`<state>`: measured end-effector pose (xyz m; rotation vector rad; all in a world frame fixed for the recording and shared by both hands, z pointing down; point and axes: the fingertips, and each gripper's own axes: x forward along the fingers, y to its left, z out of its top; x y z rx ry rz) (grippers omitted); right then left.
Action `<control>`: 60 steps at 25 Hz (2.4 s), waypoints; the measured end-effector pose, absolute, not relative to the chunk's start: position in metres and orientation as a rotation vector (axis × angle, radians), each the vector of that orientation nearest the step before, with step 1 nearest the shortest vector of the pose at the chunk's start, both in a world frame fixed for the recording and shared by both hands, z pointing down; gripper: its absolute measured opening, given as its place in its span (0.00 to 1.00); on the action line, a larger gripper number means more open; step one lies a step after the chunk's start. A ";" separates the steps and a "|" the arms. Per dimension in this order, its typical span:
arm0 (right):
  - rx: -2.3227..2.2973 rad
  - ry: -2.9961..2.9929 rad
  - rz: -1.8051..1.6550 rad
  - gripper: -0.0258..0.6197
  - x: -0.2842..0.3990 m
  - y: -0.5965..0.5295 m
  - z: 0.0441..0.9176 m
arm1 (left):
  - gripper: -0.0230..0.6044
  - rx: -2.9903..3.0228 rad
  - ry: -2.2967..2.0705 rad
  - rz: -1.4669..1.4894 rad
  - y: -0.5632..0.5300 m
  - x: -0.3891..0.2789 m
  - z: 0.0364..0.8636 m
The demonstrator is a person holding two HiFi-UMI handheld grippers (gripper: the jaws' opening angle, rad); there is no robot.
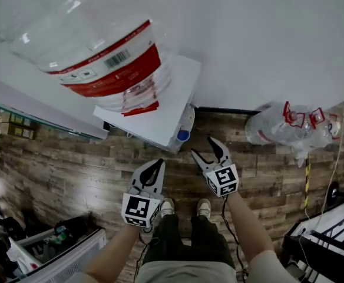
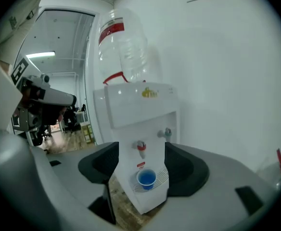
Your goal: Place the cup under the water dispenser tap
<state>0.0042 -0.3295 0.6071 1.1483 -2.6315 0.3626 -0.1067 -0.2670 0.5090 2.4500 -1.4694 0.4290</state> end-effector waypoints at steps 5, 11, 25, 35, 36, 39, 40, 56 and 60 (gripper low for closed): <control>1.215 -2.652 0.364 0.42 0.021 -0.301 0.521 | 0.05 2.473 -1.486 0.404 -0.260 -0.105 0.449; 1.226 -2.689 0.295 0.31 0.022 -0.266 0.428 | 0.05 2.532 -1.486 0.360 -0.249 -0.098 0.383; 1.402 -2.600 0.283 0.06 0.072 -0.208 0.275 | 0.05 2.671 -1.427 0.347 -0.208 -0.086 0.269; 1.352 -2.717 0.105 0.05 0.065 -0.165 0.183 | 0.05 2.837 -1.438 0.275 -0.180 -0.074 0.187; 1.352 -2.736 0.092 0.05 0.064 -0.160 0.175 | 0.05 2.842 -1.441 0.255 -0.178 -0.074 0.180; 1.346 -2.771 0.044 0.05 0.060 -0.150 0.159 | 0.05 2.843 -1.457 0.219 -0.172 -0.077 0.168; 1.343 -2.773 0.033 0.05 0.059 -0.149 0.156 | 0.05 2.841 -1.462 0.214 -0.172 -0.078 0.166; 1.323 -2.764 0.050 0.05 0.047 -0.137 0.158 | 0.05 2.858 -1.454 0.253 -0.164 -0.086 0.172; 1.326 -2.761 0.054 0.05 0.046 -0.137 0.159 | 0.05 2.849 -1.448 0.268 -0.163 -0.088 0.176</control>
